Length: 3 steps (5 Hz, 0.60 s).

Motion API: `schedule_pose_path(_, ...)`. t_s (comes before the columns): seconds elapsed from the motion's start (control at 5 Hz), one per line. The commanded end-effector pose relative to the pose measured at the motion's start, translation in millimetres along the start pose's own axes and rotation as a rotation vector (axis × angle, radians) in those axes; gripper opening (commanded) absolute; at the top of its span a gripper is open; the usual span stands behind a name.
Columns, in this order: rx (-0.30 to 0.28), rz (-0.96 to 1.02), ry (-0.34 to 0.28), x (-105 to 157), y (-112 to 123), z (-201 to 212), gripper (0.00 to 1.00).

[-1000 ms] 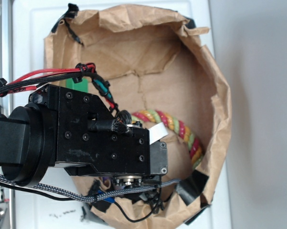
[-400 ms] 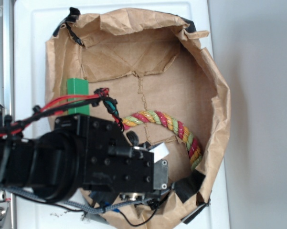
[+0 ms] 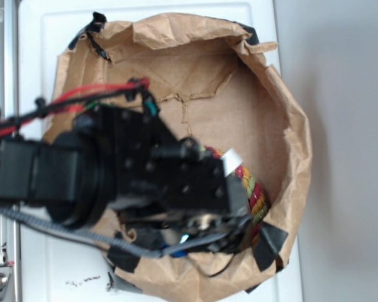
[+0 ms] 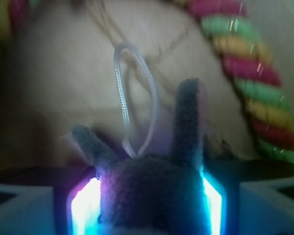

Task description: Grab the gray animal.

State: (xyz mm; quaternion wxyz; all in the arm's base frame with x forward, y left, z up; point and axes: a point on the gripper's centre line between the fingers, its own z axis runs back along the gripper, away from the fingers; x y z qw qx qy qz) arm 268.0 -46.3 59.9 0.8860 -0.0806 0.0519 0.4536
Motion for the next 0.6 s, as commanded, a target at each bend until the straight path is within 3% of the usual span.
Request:
schedule_pose_path(0.0,-0.086,0.135,-0.289,34,16,92,0.00)
schedule_pose_path(0.2,-0.192,0.198,-0.595,34,43,127,0.00)
schedule_pose_path(0.4,-0.273,0.130,-0.660,37,52,140,0.00)
